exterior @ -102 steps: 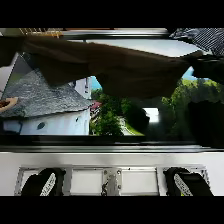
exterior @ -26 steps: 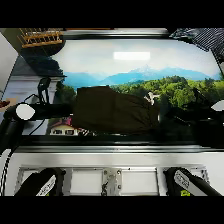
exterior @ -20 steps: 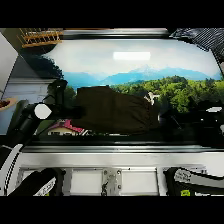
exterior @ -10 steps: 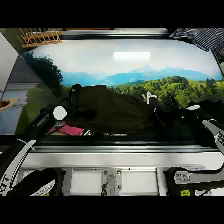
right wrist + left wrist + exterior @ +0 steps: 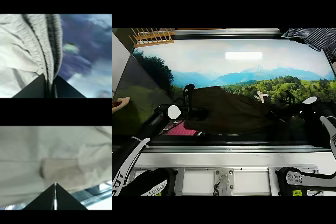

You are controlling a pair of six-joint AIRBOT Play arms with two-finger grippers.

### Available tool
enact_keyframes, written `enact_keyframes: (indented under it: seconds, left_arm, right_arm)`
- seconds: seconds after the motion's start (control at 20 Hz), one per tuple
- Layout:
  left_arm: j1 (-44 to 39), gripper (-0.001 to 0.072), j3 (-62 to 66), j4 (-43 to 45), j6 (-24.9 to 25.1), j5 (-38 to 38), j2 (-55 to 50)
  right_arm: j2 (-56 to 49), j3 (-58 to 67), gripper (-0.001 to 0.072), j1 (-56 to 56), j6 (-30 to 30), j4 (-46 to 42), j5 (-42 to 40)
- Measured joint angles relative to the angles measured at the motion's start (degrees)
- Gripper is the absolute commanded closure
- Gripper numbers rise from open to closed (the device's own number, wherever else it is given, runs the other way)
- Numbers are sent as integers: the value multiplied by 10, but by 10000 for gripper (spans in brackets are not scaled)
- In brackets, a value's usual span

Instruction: Fold the clothes and pants, and hang the long-sleeved shirts on hangers.

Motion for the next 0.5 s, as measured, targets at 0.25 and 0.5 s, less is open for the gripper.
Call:
enact_keyframes:
  seconds: [0.25,0.5]
  left_arm:
    - [-38,705,89,-31,14,9,-110]
    - [-113,704,236,-41,20,14,-260]
  right_arm:
    - [57,146,695,7,76,-180,136]
    - [88,257,695,76,128,-252,231]
